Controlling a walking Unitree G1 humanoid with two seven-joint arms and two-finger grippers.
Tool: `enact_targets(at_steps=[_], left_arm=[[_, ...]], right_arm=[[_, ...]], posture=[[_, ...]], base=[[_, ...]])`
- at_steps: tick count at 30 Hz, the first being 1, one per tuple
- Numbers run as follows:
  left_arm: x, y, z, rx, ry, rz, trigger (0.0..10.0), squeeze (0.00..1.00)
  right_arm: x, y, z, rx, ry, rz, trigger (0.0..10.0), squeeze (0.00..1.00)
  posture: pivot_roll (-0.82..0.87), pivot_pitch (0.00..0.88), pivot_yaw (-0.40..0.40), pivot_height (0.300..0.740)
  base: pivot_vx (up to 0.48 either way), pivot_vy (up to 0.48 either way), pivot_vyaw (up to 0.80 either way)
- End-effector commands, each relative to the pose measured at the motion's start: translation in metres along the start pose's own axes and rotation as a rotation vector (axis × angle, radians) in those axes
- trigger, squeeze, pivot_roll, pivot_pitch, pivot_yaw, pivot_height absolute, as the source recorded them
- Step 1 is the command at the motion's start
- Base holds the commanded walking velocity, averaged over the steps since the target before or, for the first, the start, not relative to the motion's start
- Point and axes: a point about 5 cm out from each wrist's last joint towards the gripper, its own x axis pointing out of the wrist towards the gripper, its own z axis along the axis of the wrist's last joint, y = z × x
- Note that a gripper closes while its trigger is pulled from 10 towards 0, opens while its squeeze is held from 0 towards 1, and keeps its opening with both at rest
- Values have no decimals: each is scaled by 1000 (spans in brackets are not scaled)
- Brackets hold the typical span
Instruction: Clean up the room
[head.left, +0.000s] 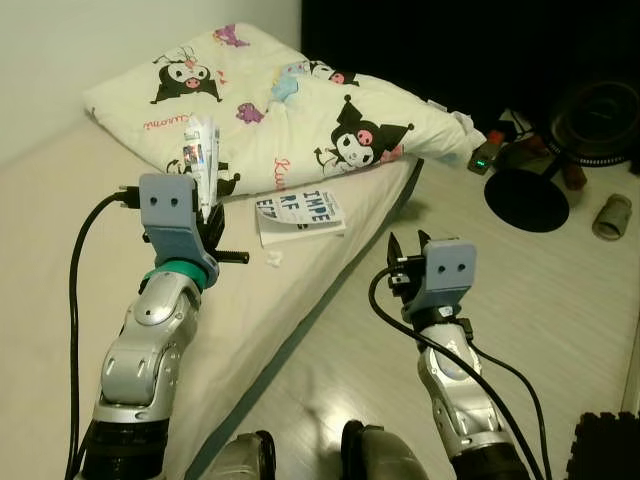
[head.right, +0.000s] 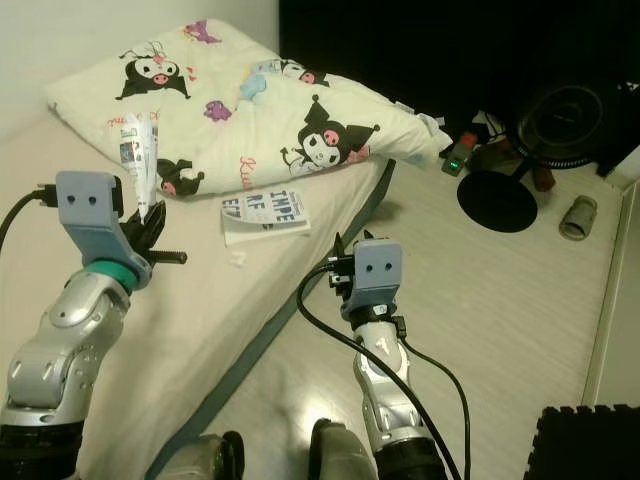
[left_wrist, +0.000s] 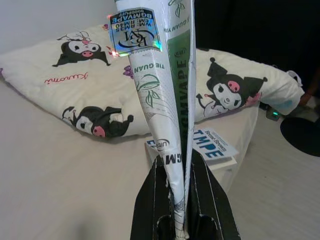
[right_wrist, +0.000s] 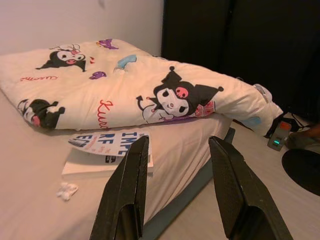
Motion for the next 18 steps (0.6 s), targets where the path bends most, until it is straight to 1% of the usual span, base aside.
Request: enact_targets(at_steps=[1,18], left_arm=[[-2,1,-3,6,13,2,10000,0],[-2,1,-3,10,14,4,10000,0]], right_arm=[[-4,-2,-6,-5,32,-3,10000,0],[-4,0,-7,-1,34,1,10000,0]], posture=[[-34,71,13,707],[-31,69,15,707]], base=[[-304,0,0],[-302,0,0]])
